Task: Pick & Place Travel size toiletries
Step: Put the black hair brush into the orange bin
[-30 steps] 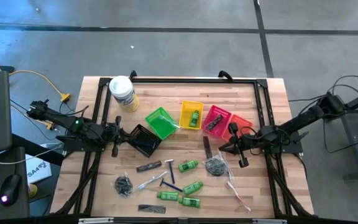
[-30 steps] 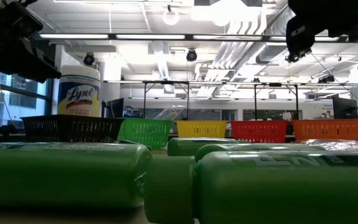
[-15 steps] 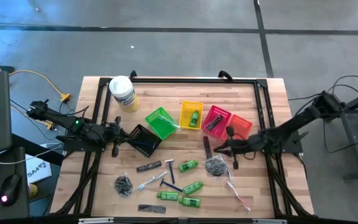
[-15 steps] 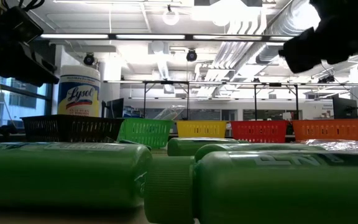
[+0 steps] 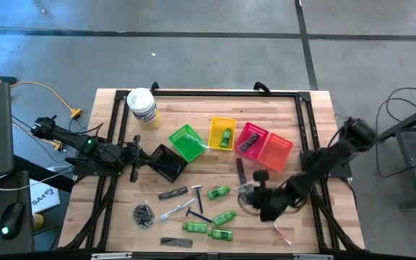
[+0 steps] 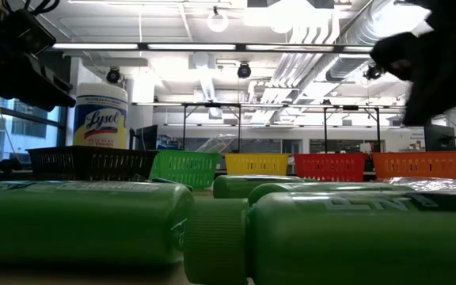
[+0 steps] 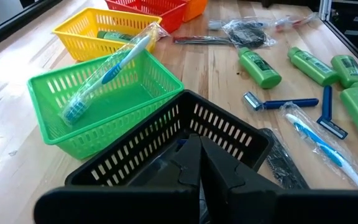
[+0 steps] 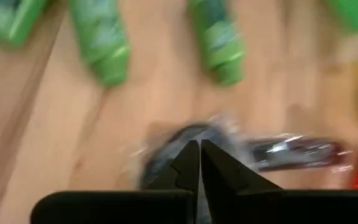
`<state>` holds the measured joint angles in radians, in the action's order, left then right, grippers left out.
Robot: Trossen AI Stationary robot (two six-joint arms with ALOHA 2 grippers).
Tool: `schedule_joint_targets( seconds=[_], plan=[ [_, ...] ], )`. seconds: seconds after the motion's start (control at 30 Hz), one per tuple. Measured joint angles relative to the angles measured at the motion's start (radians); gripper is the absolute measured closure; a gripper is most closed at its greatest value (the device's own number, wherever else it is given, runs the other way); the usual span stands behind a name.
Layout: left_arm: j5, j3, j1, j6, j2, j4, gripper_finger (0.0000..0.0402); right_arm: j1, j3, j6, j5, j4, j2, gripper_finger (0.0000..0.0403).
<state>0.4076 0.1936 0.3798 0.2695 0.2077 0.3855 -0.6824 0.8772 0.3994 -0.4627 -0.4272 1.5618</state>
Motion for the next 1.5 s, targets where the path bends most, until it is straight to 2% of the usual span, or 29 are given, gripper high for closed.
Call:
schedule_joint_targets(
  seconds=[0.13,0.27,0.43,0.57,0.7,0.87,1.2,1.37,1.5],
  plan=[
    [0.000,0.000,0.000,0.002,0.000,0.000,0.0402,-0.040,0.112,0.075,0.052,-0.089,0.124,0.0394],
    [0.000,0.000,0.000,0.000,0.000,0.000,0.0402,-0.080,0.181,0.122,0.057,-0.186,0.164,0.0374],
    [0.000,0.000,0.000,-0.002,0.000,0.002,0.0402,-0.086,0.193,0.225,0.087,-0.254,0.164,0.0293],
    [0.004,0.000,0.000,-0.010,0.000,0.001,0.0402,-0.083,0.191,0.227,0.089,-0.361,0.204,0.0221],
    [-0.009,0.000,0.000,-0.003,0.000,-0.029,0.0402,-0.083,0.189,0.224,0.068,-0.424,0.259,0.0186],
    [-0.036,0.000,0.000,-0.003,0.000,-0.054,0.0402,-0.084,0.192,0.197,-0.022,-0.392,0.310,0.0190],
    [-0.034,0.000,0.000,-0.010,0.000,-0.052,0.0402,-0.112,0.191,0.146,-0.108,-0.340,0.342,0.0232],
    [-0.032,0.000,0.000,-0.011,0.000,-0.043,0.0402,-0.111,0.190,0.146,-0.115,-0.300,0.345,0.0262],
    [-0.033,0.000,0.000,-0.013,0.000,-0.036,0.0402,-0.109,0.191,0.152,-0.181,-0.254,0.376,0.0297]
  ],
)
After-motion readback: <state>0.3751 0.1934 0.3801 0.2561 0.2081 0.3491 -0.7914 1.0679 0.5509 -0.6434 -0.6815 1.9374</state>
